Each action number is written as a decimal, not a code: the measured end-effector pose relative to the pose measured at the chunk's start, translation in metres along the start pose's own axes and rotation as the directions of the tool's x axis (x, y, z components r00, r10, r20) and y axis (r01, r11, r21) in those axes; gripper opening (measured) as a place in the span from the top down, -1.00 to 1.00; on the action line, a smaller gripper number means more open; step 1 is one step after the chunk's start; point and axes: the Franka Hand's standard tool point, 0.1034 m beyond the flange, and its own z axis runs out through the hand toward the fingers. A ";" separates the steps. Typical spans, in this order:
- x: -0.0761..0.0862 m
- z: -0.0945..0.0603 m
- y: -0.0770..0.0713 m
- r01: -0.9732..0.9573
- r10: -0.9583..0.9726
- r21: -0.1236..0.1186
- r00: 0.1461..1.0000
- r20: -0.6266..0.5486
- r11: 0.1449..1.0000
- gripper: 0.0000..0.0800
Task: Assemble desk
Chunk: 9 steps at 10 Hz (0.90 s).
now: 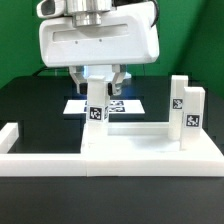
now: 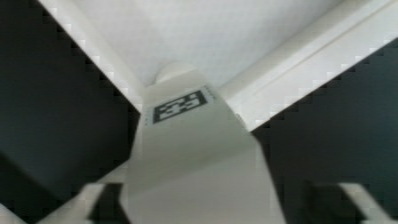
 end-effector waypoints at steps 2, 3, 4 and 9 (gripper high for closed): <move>0.002 -0.001 0.004 -0.164 0.164 -0.005 0.986 -0.004 0.986 0.24; 0.002 -0.001 0.004 -0.231 0.231 -0.005 0.973 -0.004 0.973 0.24; 0.002 -0.001 0.005 -0.316 0.316 -0.003 0.949 0.001 0.949 0.24; 0.006 0.001 0.025 -0.801 0.799 -0.013 0.595 0.087 0.598 0.27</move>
Offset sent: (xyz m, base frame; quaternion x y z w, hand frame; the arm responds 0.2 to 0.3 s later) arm 0.0000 0.0000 0.0000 0.0000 0.0000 0.1296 0.9916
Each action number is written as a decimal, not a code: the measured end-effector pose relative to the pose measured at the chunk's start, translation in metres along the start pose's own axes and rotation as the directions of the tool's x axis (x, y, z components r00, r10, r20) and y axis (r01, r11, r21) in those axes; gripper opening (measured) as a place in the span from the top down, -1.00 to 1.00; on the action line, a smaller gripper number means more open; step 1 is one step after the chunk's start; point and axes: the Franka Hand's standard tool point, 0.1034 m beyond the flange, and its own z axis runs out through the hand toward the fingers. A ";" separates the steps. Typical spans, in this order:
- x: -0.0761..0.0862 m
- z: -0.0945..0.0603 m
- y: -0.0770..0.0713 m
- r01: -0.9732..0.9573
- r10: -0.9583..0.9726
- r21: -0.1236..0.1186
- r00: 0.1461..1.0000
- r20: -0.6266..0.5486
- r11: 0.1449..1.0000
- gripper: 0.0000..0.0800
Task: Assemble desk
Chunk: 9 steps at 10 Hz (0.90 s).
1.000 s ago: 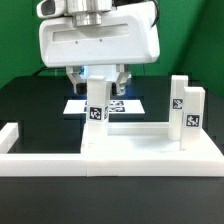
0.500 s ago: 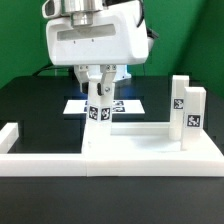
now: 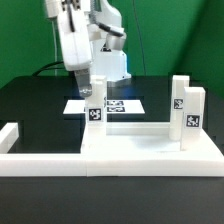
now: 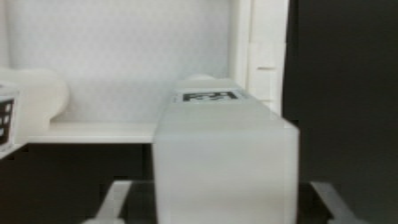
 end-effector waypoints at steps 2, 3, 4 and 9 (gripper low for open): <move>-0.001 0.000 0.000 0.030 -0.030 0.001 1.000 -0.002 1.000 0.26; -0.001 0.001 0.000 0.039 -0.039 0.000 0.999 -0.003 0.999 0.26; -0.003 0.004 -0.002 0.271 -0.271 0.009 0.962 -0.021 0.963 -0.05; -0.001 0.006 -0.001 0.575 -0.575 -0.008 0.818 -0.026 0.818 -0.61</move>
Offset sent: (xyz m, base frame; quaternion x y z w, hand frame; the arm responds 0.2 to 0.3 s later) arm 0.0136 0.0244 -0.0139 0.0637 -0.0070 -0.4441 0.8937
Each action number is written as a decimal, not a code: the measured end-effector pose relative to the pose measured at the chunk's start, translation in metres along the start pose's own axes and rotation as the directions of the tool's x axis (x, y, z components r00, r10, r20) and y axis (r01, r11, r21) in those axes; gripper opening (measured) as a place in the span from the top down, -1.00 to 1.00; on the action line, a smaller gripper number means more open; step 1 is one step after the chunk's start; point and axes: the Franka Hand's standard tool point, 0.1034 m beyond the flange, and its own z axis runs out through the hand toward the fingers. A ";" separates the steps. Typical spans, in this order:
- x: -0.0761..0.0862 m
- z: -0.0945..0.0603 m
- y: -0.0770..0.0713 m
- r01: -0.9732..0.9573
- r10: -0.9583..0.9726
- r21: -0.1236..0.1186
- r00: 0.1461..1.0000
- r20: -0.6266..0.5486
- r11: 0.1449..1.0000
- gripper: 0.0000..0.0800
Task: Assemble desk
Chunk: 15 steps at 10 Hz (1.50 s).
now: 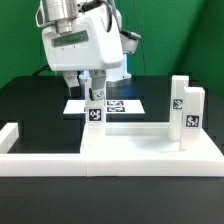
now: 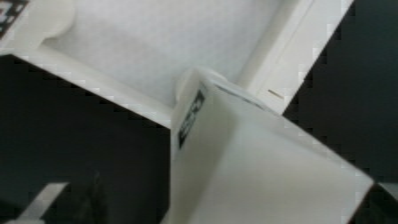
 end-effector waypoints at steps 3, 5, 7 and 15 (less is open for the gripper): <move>-0.014 0.007 -0.010 0.515 -0.515 -0.015 0.857 -0.008 0.857 -0.62; -0.015 0.008 -0.011 0.540 -0.540 -0.023 0.841 -0.004 0.841 -0.62; -0.014 0.008 -0.010 0.514 -0.515 -0.028 0.857 -0.005 0.857 -0.40; -0.011 0.011 -0.011 -0.572 0.573 -0.030 0.820 0.015 0.820 0.27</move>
Offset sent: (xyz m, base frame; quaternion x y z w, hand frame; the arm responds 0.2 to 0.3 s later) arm 0.0053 0.0469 -0.0082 0.0270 -0.0607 -0.3957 0.9160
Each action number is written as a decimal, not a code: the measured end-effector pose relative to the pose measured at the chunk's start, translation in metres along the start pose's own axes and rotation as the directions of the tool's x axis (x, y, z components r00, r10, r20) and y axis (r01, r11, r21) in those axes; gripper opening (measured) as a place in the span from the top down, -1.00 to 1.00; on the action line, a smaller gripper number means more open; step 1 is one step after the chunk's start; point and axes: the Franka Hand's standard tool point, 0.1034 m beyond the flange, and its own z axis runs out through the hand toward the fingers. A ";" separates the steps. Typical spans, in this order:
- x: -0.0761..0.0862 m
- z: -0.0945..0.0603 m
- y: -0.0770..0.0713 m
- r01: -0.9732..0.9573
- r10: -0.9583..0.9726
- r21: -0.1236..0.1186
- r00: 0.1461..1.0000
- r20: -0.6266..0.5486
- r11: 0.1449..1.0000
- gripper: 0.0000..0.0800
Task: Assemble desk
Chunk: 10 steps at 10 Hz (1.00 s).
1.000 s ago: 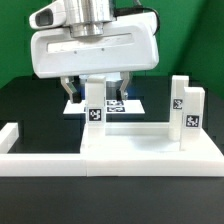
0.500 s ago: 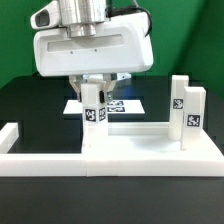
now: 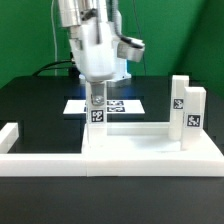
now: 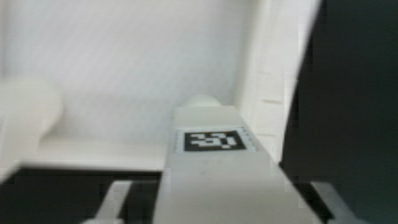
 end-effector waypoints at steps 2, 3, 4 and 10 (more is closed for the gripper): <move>0.010 -0.004 -0.002 -0.164 0.165 -0.017 0.985 0.051 0.986 0.27; 0.009 -0.004 -0.002 -0.144 0.144 -0.016 0.988 0.050 0.989 0.08; 0.010 -0.004 -0.002 -0.079 0.079 -0.010 0.996 0.048 0.997 0.08; 0.024 -0.003 -0.001 0.616 -0.616 0.027 0.786 0.037 0.787 -0.62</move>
Offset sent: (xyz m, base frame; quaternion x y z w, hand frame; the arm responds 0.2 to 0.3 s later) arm 0.0000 0.0000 0.0000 0.0000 0.0000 -0.0650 0.9979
